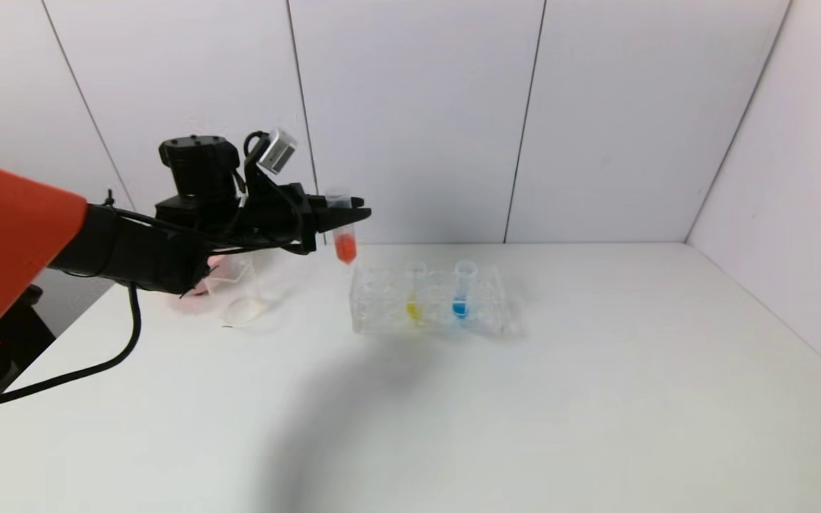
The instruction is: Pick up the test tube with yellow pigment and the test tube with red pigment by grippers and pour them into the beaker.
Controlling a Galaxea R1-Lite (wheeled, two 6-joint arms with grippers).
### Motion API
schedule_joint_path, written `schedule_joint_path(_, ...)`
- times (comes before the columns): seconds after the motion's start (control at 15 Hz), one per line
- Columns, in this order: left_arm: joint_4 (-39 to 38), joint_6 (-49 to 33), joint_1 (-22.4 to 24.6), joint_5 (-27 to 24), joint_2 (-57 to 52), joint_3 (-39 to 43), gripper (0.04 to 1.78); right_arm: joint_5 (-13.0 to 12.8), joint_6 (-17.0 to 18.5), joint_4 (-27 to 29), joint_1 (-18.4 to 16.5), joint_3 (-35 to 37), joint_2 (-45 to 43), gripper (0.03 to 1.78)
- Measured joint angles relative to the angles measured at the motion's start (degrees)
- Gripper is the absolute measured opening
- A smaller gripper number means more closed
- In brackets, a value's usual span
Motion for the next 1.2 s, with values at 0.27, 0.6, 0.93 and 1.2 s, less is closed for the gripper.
schedule_joint_path(0.27,6.5,0.1,3.1,10.3,-6.9,1.2,0.5,0.0,0.0,0.0,0.0,0.0,0.0,0.11)
schedule_joint_path(0.6,11.0,-0.2,8.2,18.1,-12.9,2.3,0.5,0.0,0.0,0.0,0.0,0.0,0.0,0.11)
schedule_joint_path(0.93,13.3,-0.4,14.8,17.9,-15.9,3.3,0.5,0.0,0.0,0.0,0.0,0.0,0.0,0.11)
schedule_joint_path(1.2,13.4,-2.5,23.9,14.4,-19.0,6.3,0.5,0.0,0.0,0.0,0.0,0.0,0.0,0.11)
